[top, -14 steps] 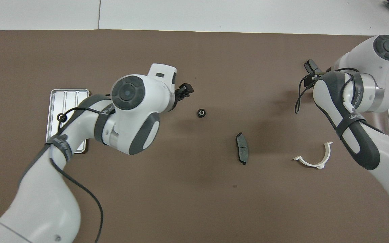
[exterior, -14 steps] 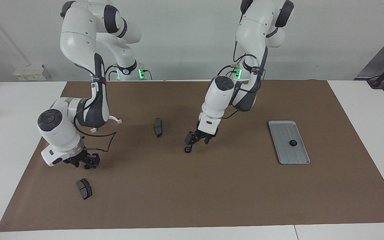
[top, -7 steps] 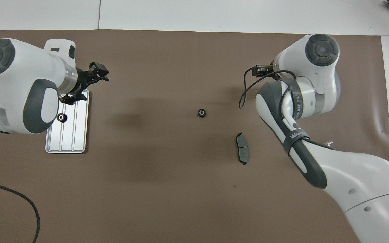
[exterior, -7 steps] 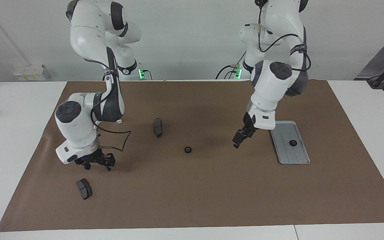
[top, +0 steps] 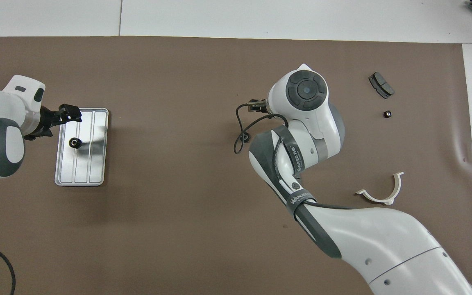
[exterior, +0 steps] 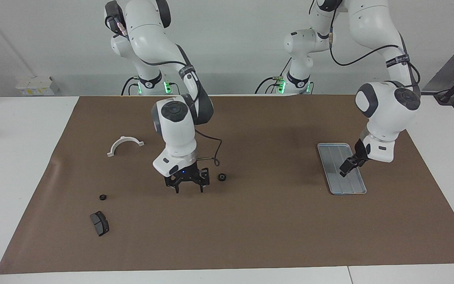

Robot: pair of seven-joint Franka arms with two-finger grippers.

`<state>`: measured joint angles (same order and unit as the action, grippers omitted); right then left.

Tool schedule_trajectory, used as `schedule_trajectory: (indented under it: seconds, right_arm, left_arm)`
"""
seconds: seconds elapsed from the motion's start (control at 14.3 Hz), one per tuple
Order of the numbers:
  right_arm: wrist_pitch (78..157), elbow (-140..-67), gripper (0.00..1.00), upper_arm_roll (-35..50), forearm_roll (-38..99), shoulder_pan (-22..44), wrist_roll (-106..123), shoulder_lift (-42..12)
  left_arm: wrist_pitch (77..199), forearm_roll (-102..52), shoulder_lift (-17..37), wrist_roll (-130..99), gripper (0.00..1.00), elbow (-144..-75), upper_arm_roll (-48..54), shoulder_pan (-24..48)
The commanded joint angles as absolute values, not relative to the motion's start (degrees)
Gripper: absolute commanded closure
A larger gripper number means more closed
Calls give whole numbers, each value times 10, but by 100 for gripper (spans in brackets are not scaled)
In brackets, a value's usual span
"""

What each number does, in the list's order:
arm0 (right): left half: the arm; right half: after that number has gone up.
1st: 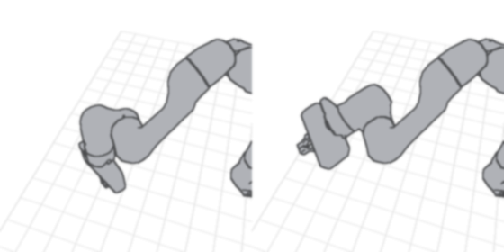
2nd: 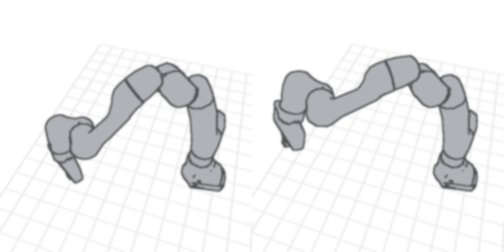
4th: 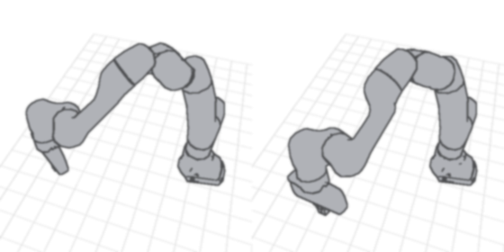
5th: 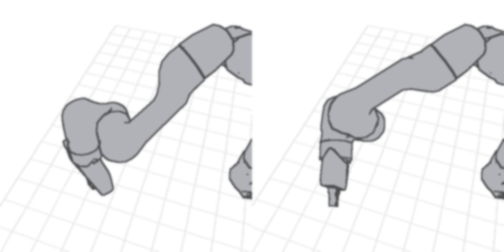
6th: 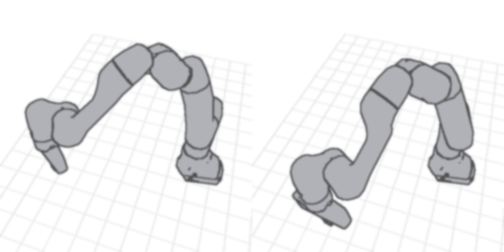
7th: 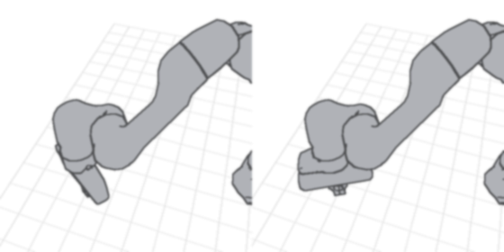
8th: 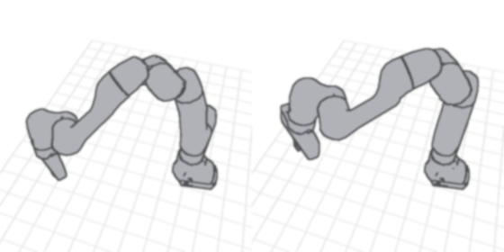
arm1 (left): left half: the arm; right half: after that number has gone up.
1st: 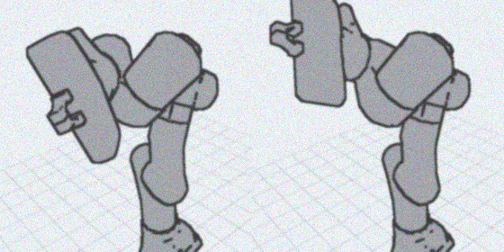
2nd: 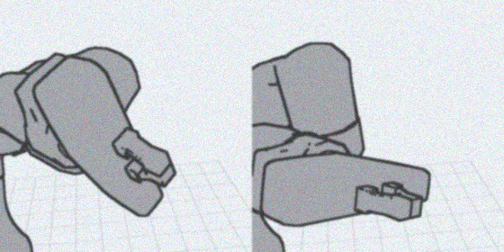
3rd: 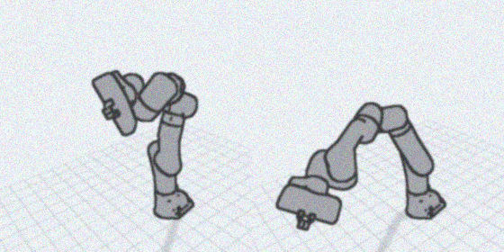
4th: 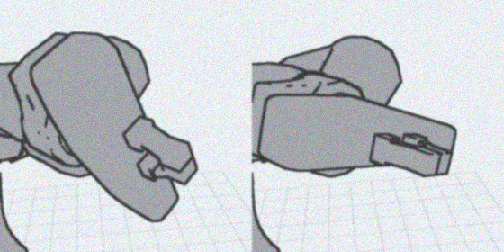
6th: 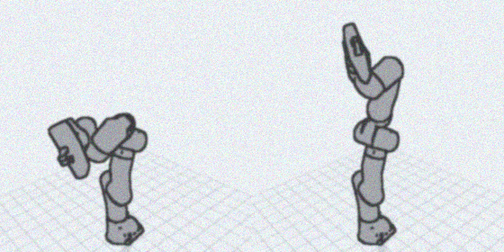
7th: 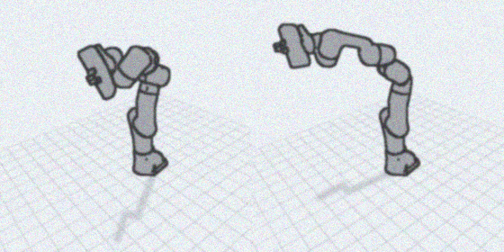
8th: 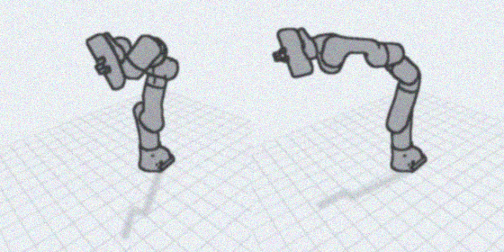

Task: Place bearing gear from tray to pile

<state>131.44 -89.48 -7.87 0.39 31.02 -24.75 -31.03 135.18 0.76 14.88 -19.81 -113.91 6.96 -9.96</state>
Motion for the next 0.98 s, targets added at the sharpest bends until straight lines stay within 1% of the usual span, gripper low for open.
schedule_trajectory:
  seconds: [0.0, 0.14, 0.28, 0.35, 0.49, 0.63, 0.91]
  right_arm:
    - [1330, -911, 11, -80, 13, 333, -265, -314]
    - [1331, -923, 11, -80, 12, 352, -266, -314]
    - [1331, -936, 12, -81, 12, 375, -273, -313]
    - [1331, -941, 12, -80, 11, 382, -279, -314]
    - [1350, -967, 13, -81, 11, 396, -280, -313]
    - [1377, -995, 17, -81, 11, 402, -283, -311]
    - [1380, -995, 26, -81, 2, 396, -279, -312]
  left_arm:
    - [1378, 22, 133, -198, 0, -1191, 75, -105]
    - [1382, 22, 131, -201, 0, -1205, 75, -102]
    - [1391, 22, 134, -200, 27, -1205, 75, -103]
    - [1396, 22, 138, -200, 32, -1205, 75, -104]
    - [1396, 22, 141, -199, 34, -1206, 75, -103]
    - [1399, 26, 142, -198, 34, -1206, 75, -103]
    - [1412, 40, 142, -195, 34, -1217, 75, -106]
